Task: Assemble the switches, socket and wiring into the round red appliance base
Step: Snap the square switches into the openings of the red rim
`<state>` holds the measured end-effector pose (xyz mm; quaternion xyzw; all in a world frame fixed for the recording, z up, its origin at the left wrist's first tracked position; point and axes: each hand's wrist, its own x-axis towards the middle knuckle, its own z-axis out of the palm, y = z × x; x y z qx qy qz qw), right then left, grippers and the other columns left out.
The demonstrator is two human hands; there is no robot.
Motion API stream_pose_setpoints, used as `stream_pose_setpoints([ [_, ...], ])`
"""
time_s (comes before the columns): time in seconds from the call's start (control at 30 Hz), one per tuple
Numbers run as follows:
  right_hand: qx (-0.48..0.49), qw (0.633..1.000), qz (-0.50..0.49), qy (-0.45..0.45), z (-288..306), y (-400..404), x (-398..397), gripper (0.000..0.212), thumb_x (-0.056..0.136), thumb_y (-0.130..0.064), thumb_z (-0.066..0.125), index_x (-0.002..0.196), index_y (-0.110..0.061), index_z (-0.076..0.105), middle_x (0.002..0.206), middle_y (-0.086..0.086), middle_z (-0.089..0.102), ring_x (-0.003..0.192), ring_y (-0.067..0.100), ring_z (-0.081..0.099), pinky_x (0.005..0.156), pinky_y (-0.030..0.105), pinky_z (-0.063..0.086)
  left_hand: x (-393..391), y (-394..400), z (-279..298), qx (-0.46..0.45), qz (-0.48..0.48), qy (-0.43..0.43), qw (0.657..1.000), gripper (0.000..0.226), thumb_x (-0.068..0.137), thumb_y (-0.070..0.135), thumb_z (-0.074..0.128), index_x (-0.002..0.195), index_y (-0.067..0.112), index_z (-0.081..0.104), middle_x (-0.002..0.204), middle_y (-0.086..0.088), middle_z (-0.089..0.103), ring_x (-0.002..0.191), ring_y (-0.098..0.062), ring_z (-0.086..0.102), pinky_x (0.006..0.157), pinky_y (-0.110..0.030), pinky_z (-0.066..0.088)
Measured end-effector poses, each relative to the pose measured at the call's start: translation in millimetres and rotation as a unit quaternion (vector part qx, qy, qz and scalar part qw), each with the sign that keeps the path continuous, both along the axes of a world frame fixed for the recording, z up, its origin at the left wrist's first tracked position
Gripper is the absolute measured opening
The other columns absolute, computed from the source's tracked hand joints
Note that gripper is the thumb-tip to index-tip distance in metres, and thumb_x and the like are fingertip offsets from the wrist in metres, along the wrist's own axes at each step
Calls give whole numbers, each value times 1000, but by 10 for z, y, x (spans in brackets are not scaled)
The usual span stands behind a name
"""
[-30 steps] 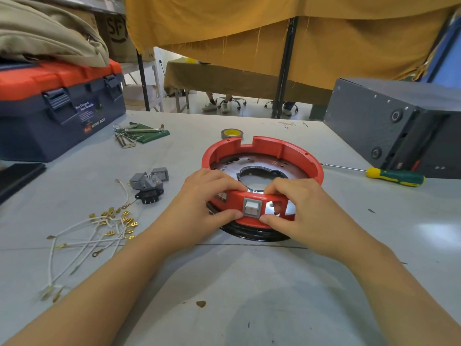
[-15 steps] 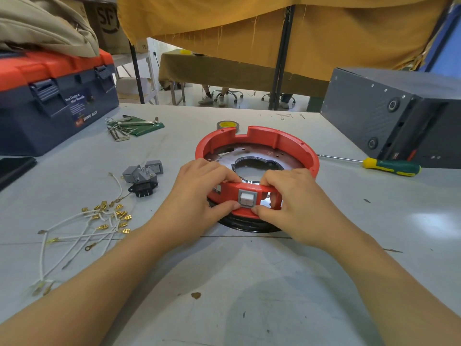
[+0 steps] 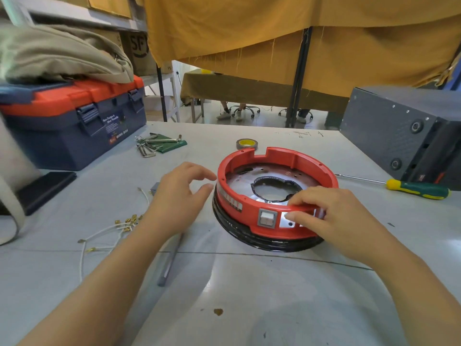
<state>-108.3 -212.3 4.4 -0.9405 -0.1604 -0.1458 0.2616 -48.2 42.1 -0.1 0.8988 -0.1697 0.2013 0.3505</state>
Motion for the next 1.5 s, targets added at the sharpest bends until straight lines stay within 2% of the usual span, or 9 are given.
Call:
stream_pose_setpoints([
  [0.23, 10, 1000, -5, -20, -65, 54, 50, 14, 81, -41, 59, 93, -38, 66, 81, -26, 58, 101, -6, 46, 72, 11, 43, 343, 477, 4, 165, 125, 149, 967, 27, 94, 13, 50, 115, 24, 63, 121, -7, 59, 106, -27, 56, 79, -31, 43],
  [0.57, -4, 1000, -11, -22, -58, 85, 38, 20, 85, -37, 60, 100, -29, 69, 88, -15, 63, 89, 1, 55, 74, 9, 40, 546, 424, 31, 338, 157, 105, 922, 22, 85, 38, 61, 101, 24, 67, 103, -2, 67, 97, -25, 57, 83, -33, 45],
  [0.7, -4, 1000, -12, -19, -51, 91, 27, 20, 86, -35, 59, 102, -29, 69, 92, -15, 64, 90, 0, 55, 74, 7, 40, 578, 416, 16, 322, 153, 76, 931, 19, 86, 34, 63, 99, 21, 68, 99, -2, 69, 94, -25, 58, 80, -33, 45],
  [0.9, -1, 1000, -12, -17, -49, 97, 19, 21, 86, -37, 58, 103, -29, 68, 91, -17, 62, 90, -3, 53, 74, 6, 40, 486, 435, 6, 157, 110, 27, 981, 26, 93, 27, 55, 117, 19, 63, 108, -7, 58, 92, -27, 58, 82, -41, 49],
  [1.0, -2, 1000, -13, -15, -48, 102, 17, 21, 87, -37, 58, 104, -29, 68, 92, -17, 61, 89, -3, 53, 73, 6, 40, 343, 329, 92, -95, 21, 74, 992, 21, 96, 17, 52, 110, 20, 67, 107, -9, 59, 80, -20, 69, 69, -31, 58],
  [1.07, 0, 1000, -13, -15, -46, 104, 14, 20, 87, -36, 59, 103, -28, 68, 92, -15, 63, 90, 0, 54, 74, 7, 41, 199, 209, 160, -267, -71, 160, 948, 20, 95, 13, 51, 102, 20, 68, 104, -6, 67, 80, -15, 72, 70, -23, 58],
  [1.2, 6, 1000, -11, -15, -45, 100, 12, 20, 86, -37, 59, 101, -29, 68, 89, -17, 61, 93, -3, 53, 74, 6, 41, 1, -29, 234, -456, -222, 223, 833, 12, 79, 18, 65, 89, 14, 70, 95, -12, 73, 90, -27, 71, 74, -26, 57],
  [1.33, 21, 1000, -9, -13, -50, 95, 18, 20, 86, -39, 58, 102, -31, 67, 86, -23, 58, 99, -9, 48, 74, 1, 40, -67, -250, 208, -474, -303, 243, 790, 13, 67, 13, 73, 76, 18, 66, 96, -12, 71, 96, -31, 69, 77, -27, 56],
  [1.5, 68, 997, -7, -31, -28, 111, 18, 19, 87, -37, 56, 103, -33, 65, 91, -32, 54, 97, -20, 46, 75, -4, 36, -130, -407, 107, -489, -358, 290, 741, 28, 76, -1, 63, 101, 12, 66, 109, -13, 67, 107, -34, 64, 81, -32, 56],
])
